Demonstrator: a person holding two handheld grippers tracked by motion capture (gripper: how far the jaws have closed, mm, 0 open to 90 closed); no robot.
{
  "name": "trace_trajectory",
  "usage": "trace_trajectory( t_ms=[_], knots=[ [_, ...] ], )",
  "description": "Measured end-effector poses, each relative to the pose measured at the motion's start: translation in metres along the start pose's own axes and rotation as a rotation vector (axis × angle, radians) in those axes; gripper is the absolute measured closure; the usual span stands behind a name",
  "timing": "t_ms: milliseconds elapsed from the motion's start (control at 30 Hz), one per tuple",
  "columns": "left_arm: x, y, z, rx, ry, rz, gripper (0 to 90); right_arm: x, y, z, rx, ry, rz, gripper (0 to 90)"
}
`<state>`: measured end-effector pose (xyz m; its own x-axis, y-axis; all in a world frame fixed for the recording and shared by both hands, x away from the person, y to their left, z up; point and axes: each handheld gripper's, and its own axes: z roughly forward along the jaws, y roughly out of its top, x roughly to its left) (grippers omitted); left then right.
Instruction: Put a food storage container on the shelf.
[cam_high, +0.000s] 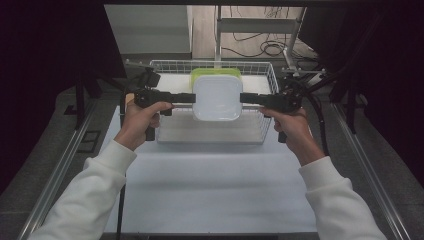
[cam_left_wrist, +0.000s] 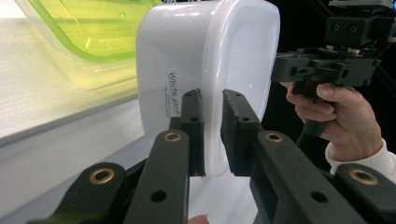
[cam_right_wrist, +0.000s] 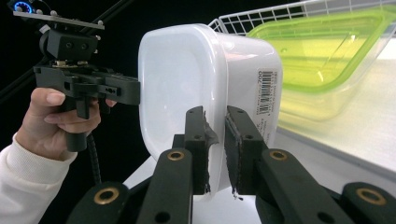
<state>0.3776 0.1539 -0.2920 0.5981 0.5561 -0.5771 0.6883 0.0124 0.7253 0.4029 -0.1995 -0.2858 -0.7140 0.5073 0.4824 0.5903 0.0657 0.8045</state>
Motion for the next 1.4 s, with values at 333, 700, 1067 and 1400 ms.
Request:
trace_trajectory(
  t_ms=[333,700,1067,1400],
  knots=[
    [0.002,0.021,-0.004,-0.019,0.019,0.009,79.4,0.000,0.021,0.006,-0.003,-0.004,-0.005,79.2],
    [0.004,0.046,-0.008,-0.038,0.044,0.033,79.2,0.000,0.047,0.012,-0.017,-0.010,-0.032,79.2],
    [0.016,0.068,-0.001,-0.038,0.044,0.014,79.3,-0.015,0.070,0.022,-0.010,-0.007,-0.006,79.2],
    [0.025,0.080,0.009,-0.018,0.051,-0.013,79.3,-0.028,0.080,0.028,0.007,-0.029,0.025,79.1]
  ],
)
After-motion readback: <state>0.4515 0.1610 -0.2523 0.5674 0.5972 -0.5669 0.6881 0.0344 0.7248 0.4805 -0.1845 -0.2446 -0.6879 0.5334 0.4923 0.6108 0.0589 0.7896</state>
